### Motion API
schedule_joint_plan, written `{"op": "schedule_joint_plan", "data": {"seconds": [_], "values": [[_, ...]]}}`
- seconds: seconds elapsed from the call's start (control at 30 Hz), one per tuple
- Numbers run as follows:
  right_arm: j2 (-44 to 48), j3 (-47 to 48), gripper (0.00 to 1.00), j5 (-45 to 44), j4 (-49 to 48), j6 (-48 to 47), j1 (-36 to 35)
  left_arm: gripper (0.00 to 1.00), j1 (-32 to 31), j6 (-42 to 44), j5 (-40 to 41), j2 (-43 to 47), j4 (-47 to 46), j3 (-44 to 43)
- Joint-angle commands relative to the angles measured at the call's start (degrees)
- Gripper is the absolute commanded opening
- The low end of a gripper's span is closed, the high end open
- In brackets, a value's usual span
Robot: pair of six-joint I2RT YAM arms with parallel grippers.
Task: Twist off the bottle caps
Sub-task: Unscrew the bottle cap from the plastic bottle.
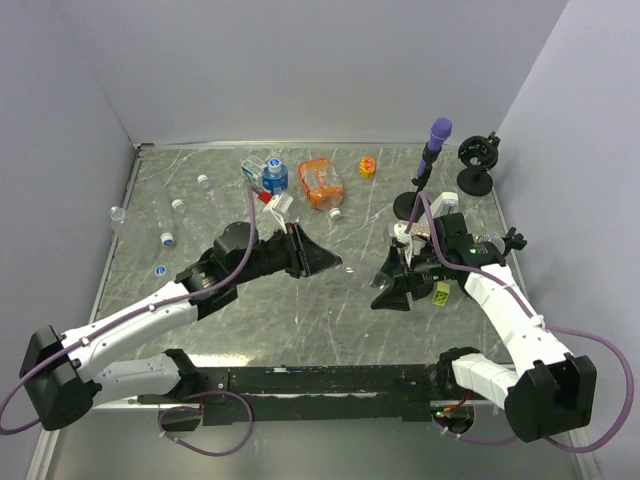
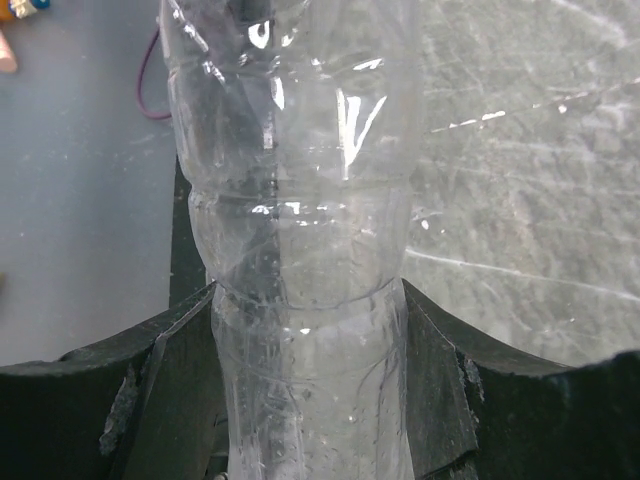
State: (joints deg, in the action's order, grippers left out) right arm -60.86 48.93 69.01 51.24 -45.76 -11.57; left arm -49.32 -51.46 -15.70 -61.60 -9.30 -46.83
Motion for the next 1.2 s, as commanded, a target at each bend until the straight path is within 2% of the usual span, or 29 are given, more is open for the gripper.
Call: {"op": "schedule_joint_plan", "data": {"seconds": [0.0,0.07,0.17,0.23,0.33,0.37,0.43,0.5,0.57,0.67,0.73,0.77,0.8,0.9,1.03,1.17], "values": [[2.0,-1.5,0.2,-3.7,-7.6,2.4,0.3,0.01,-0.1,-25.9,8.3,-2.8,14.3,-7.1],[2.1,-1.7,0.2,-4.1,-8.1,3.0,0.4,0.01,-0.8,-30.2,11.1,-4.7,22.5,-11.7],[2.0,-1.8,0.2,-4.7,-8.3,3.2,0.3,0.01,-2.2,-31.0,15.5,-5.5,28.1,-16.0],[1.7,-1.8,0.2,-4.8,-8.4,3.1,0.3,0.01,-2.5,-29.7,18.0,-5.8,28.5,-16.9],[1.6,-1.9,0.2,-4.7,-8.1,2.8,0.3,0.01,-2.5,-28.1,17.3,-6.4,28.2,-16.9],[1.6,-1.9,0.2,-4.7,-8.1,2.8,0.4,0.04,-2.5,-27.1,16.9,-6.4,27.7,-16.5],[1.6,-1.9,0.2,-4.6,-8.0,2.5,0.4,0.29,-2.6,-24.9,16.2,-5.5,25.7,-15.3],[1.3,-1.7,0.2,-4.2,-7.4,1.8,0.4,0.71,-2.5,-22.0,15.1,-4.1,24.2,-14.3],[0.8,-1.4,0.2,-3.8,-6.4,0.9,0.4,0.87,-2.6,-17.4,15.2,-2.5,24.5,-14.3],[0.7,-0.9,0.2,-3.2,-4.9,-0.8,0.4,0.98,-2.4,-10.4,15.5,1.1,24.7,-13.6],[0.7,-0.7,0.2,-2.8,-3.6,-2.7,0.6,0.99,-2.4,-3.4,15.2,3.8,23.7,-12.7],[0.7,-0.4,0.21,-2.6,-2.3,-3.7,0.8,0.97,-2.4,0.2,14.0,4.9,22.8,-11.8],[0.8,-0.2,0.21,-2.0,-1.2,-4.9,0.8,0.96,-2.1,6.3,12.4,6.3,21.4,-10.6],[1.2,0.3,0.21,-0.2,2.3,-9.6,1.4,0.97,-1.0,23.3,-1.7,8.5,17.5,-6.4],[1.7,0.4,0.22,2.1,6.8,-16.2,1.6,0.97,-0.8,41.4,-12.4,8.3,16.4,-2.8],[1.3,0.1,0.22,2.0,8.7,-19.1,1.6,0.97,-0.9,54.3,-15.7,6.8,10.1,-0.5]]}}
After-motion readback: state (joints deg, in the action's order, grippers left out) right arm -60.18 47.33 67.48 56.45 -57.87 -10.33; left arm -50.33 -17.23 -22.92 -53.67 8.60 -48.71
